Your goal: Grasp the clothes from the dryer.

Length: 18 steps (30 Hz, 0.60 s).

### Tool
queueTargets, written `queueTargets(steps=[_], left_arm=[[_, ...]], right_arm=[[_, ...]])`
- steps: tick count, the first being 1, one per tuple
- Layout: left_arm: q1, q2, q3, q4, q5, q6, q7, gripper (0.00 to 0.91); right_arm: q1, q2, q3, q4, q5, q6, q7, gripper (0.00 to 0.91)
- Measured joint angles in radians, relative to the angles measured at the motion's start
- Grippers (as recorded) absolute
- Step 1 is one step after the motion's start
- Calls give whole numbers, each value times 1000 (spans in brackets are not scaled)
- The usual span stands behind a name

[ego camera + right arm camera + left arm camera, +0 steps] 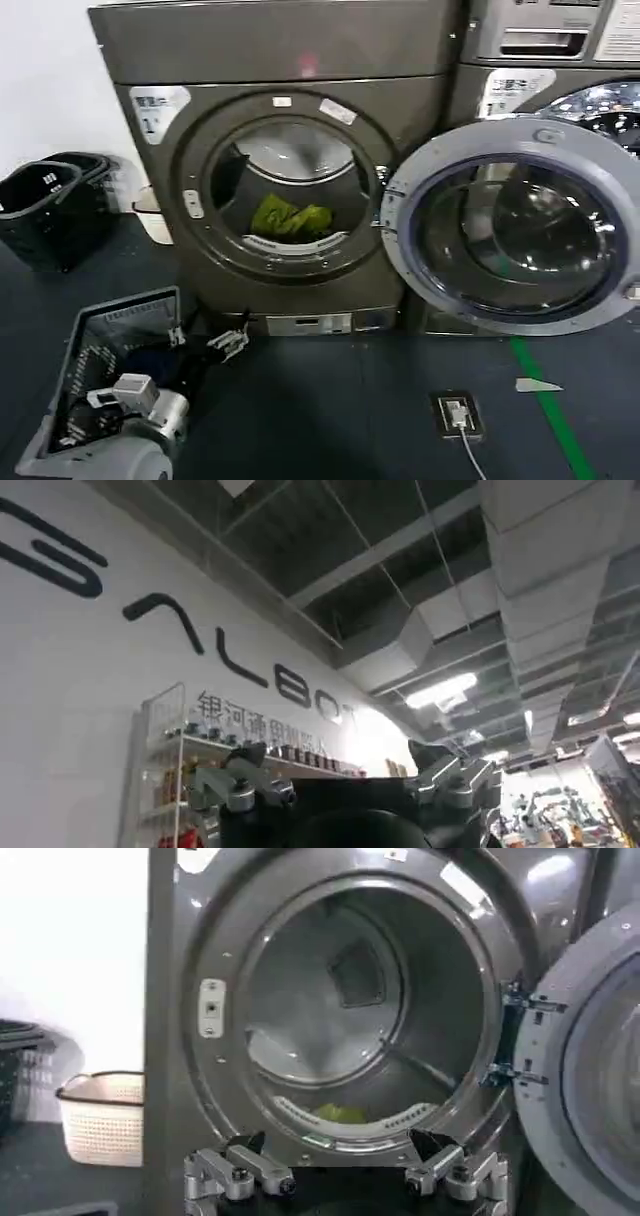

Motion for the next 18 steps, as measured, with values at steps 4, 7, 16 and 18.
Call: queueTargets(steps=[4,7,16,18], left_arm=[[7,3,0,-6,1,-3,0,907],[12,3,0,-15,1,-4,0,907],[15,-1,-4,-26,6,-15,22,907],[13,-3,-5,-26,12,-17,22,907]], right_arm=[[0,3,-1,4,1,0,-2,907],[-2,3,4,5,3,0,-3,907],[-4,-3,0,22,1,17,-9,907],[-3,-5,0,24,1,27,-12,907]])
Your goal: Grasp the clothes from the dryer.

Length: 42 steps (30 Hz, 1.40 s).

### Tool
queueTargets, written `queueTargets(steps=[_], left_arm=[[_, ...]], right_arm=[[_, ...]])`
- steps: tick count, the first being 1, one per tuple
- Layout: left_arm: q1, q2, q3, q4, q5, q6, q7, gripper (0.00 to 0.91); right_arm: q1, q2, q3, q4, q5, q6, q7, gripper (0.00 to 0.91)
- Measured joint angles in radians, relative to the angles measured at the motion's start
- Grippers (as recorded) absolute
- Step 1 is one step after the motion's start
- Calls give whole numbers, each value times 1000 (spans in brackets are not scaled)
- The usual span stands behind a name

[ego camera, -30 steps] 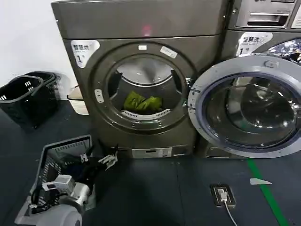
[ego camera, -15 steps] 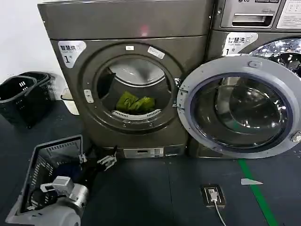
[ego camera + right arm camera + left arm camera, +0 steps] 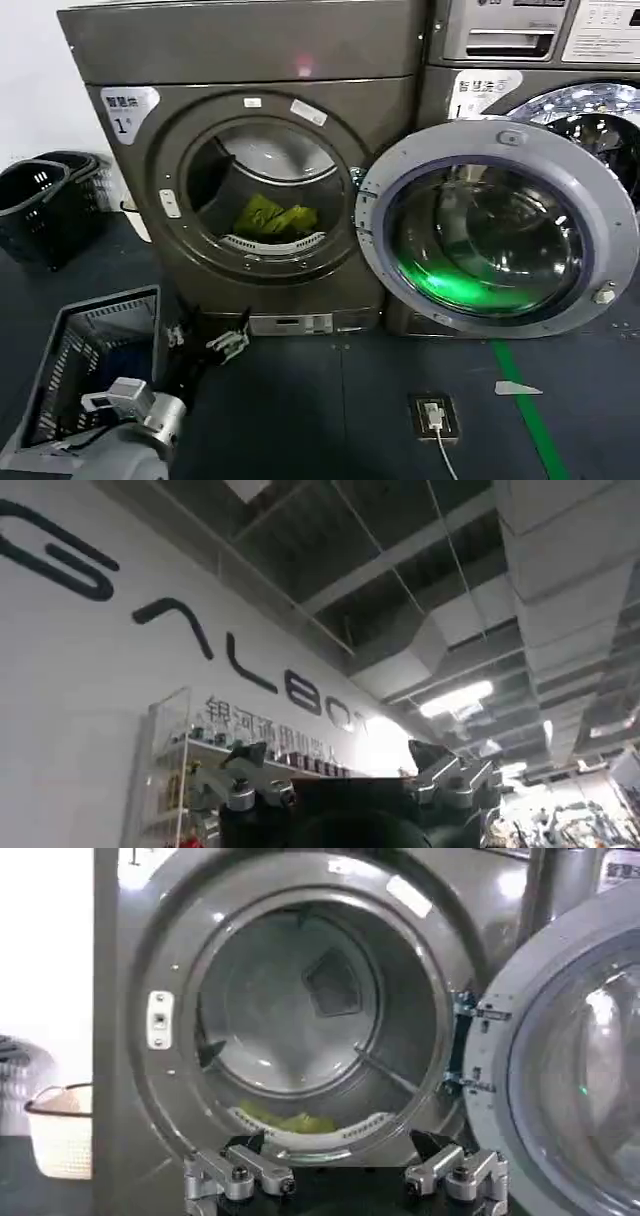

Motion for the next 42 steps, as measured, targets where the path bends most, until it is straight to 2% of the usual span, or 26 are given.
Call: queueTargets(steps=[12,42], left_arm=[[-11,-6,1,5,23,-23,12,907],[-20,12,8,14,85,13,-68,907]], right_arm=[[0,-5,14,-1,20,39,-19,907],[-44,14,59,-2,46,70,-37,907]])
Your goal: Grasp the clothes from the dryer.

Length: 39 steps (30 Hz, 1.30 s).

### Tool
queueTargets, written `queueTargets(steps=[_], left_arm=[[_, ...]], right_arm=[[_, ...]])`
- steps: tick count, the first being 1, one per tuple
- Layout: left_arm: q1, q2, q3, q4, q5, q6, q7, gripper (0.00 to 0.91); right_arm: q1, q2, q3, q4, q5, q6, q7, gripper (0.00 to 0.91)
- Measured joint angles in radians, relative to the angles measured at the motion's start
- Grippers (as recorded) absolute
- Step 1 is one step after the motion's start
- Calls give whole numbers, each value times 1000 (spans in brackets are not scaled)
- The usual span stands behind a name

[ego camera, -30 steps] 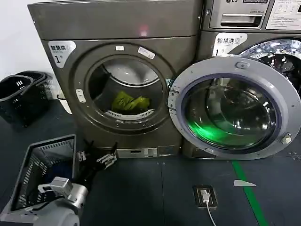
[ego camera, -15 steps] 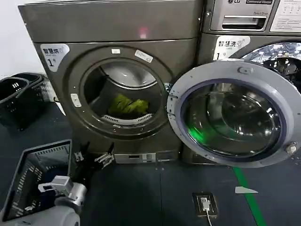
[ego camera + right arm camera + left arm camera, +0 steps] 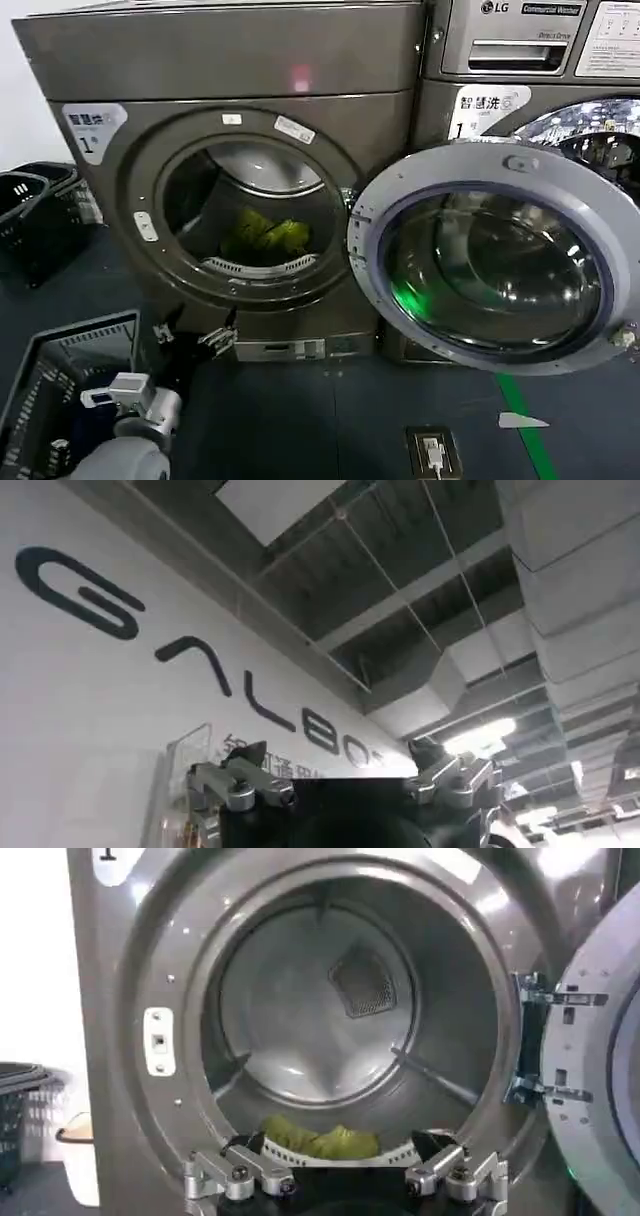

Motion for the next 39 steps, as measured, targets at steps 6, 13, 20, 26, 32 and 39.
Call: queueTargets(steps=[6,13,20,26,32,39], left_arm=[[-2,-5,0,0,5,0,-2,907],[-4,-8,-6,4,12,-4,-3,907],[-5,-11,-6,8,14,-7,-2,907],[-4,-13,-6,11,15,-8,-1,907],[-4,-12,-7,12,15,-8,0,907],[-5,-4,-7,13,13,-8,1,907]], right_arm=[[-1,-4,3,2,2,1,-2,907],[4,-5,0,2,2,1,-4,907],[5,-6,2,-3,0,1,-7,907],[12,-7,-5,2,-3,2,-15,907],[17,-6,-14,8,-5,3,-16,907],[9,0,-8,9,-5,3,-19,907]])
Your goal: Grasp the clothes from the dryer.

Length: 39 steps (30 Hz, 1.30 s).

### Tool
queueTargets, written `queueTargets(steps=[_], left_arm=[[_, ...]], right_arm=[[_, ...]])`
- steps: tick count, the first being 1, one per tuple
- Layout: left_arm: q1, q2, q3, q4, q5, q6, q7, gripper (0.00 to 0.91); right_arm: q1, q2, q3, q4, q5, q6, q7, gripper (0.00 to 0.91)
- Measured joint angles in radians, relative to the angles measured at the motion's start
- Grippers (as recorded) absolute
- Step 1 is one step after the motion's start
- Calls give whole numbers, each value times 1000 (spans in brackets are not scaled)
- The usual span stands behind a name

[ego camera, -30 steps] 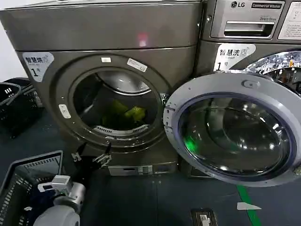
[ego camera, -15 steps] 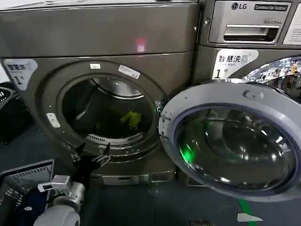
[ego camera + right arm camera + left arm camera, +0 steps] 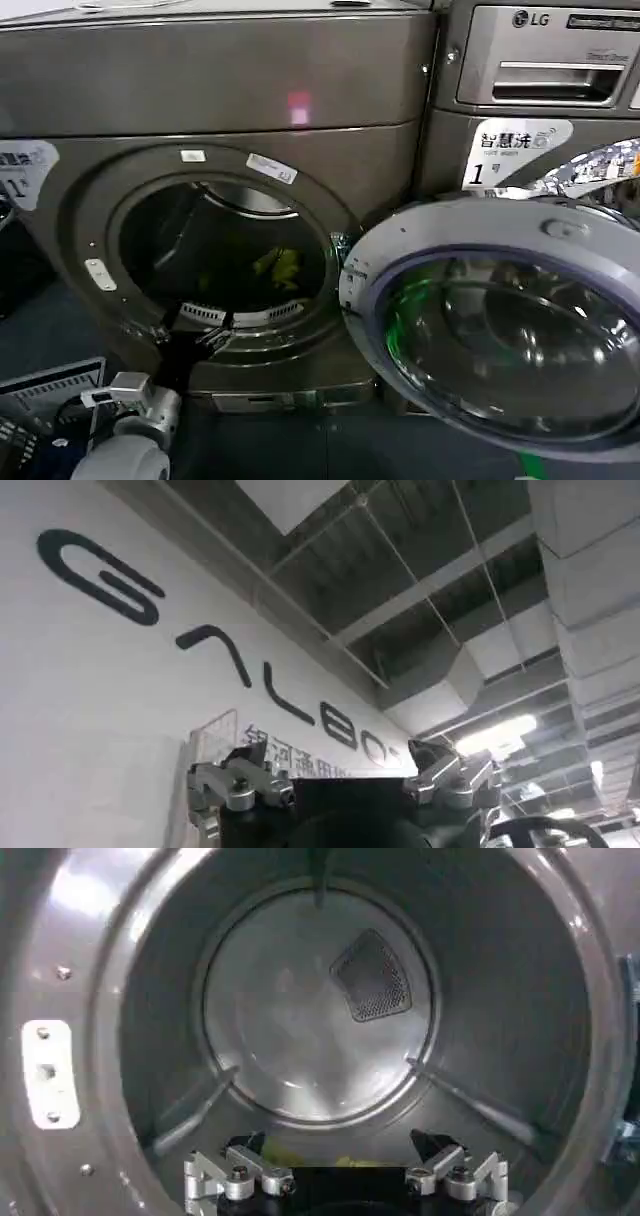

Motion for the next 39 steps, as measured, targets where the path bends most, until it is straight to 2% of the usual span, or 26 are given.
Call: queueTargets(steps=[12,20,27,39], left_arm=[[-18,12,10,15,-13,-20,2,907],[-127,32,33,107,-56,-61,3,907],[-327,33,76,319,-68,-82,-10,907],[-707,16,199,785,4,-112,5,907]], right_arm=[[-21,26,17,21,-5,-9,-10,907],[-48,37,40,34,-28,-16,-15,907],[-83,40,76,34,-37,-16,-16,907],[-83,34,83,24,-43,-16,-26,907]])
